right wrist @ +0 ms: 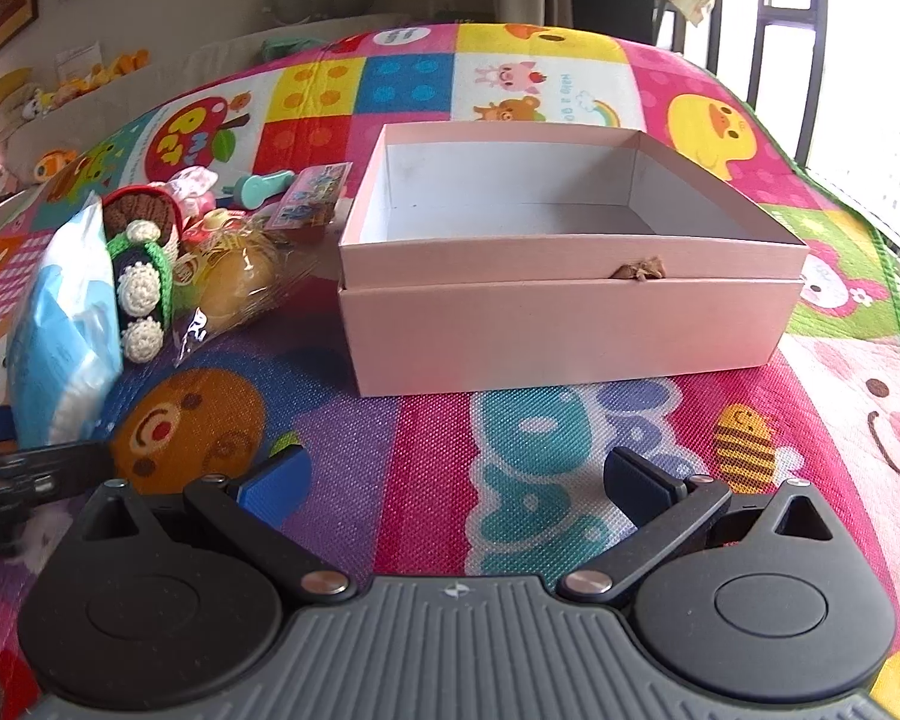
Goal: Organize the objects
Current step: 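Close the left gripper on the blue-and-white packet while the right gripper approaches the knitted doll, then lift the blue packet with the left gripper while the right gripper grasps the knitted doll, then lower the blue packet into the pink box with the left gripper while the right gripper carries the doll there, then release the doll into the box with the right gripper while the left gripper grasps the white charger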
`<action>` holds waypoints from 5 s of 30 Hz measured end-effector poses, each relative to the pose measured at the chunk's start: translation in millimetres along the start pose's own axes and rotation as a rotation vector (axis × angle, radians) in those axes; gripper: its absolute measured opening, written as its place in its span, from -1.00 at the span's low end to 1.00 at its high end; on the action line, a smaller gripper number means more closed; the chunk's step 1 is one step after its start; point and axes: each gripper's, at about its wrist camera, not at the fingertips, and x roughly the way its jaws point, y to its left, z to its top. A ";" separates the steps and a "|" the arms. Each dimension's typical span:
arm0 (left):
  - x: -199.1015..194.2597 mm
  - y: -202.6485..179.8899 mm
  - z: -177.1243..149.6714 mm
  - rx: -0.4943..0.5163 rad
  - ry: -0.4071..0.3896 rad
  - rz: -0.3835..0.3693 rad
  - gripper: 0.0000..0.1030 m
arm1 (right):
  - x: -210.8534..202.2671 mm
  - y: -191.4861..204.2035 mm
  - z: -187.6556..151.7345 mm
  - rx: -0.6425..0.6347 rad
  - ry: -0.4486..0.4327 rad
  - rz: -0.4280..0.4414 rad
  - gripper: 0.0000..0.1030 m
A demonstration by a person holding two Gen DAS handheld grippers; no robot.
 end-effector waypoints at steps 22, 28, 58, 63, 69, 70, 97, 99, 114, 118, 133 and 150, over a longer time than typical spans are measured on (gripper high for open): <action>-13.5 36.5 31.4 -0.173 -0.115 0.009 0.16 | -5.3 -0.8 3.0 -0.031 0.054 0.017 1.00; -47.6 90.8 30.5 -0.180 -0.138 0.073 0.16 | -16.8 43.5 9.9 -0.163 0.000 0.162 1.00; -33.2 115.8 17.7 -0.250 -0.082 0.059 0.16 | 7.4 119.3 114.1 -0.371 -0.165 0.212 1.00; -43.6 109.7 14.1 -0.211 -0.077 0.061 0.16 | 47.9 193.3 118.0 -0.453 -0.078 0.247 0.80; -50.1 99.1 9.0 -0.165 -0.065 0.028 0.16 | 62.1 204.2 109.1 -0.490 0.050 0.263 0.21; -50.2 96.0 9.3 -0.155 -0.063 0.019 0.16 | 56.9 195.3 111.5 -0.462 0.051 0.288 0.21; 182.4 -131.6 167.2 0.295 0.226 -0.019 0.18 | -132.2 -74.9 39.5 0.008 -0.233 0.226 0.21; 188.0 -132.8 155.7 0.362 0.288 0.008 0.18 | -129.0 -82.5 39.3 0.017 -0.235 0.208 0.21; 83.3 -81.7 168.9 0.247 0.006 -0.063 0.09 | -89.8 -90.5 91.4 0.084 -0.210 0.184 0.21; 48.6 -50.5 149.6 0.118 -0.040 -0.059 0.09 | -57.8 -92.2 142.3 0.170 -0.171 0.233 0.21; 9.1 17.9 86.8 0.035 0.003 -0.004 0.07 | 99.1 -34.6 160.9 0.206 0.190 0.062 0.22; 36.8 32.4 59.9 0.013 0.060 0.105 0.07 | -15.9 20.7 103.8 -0.243 -0.193 0.005 0.96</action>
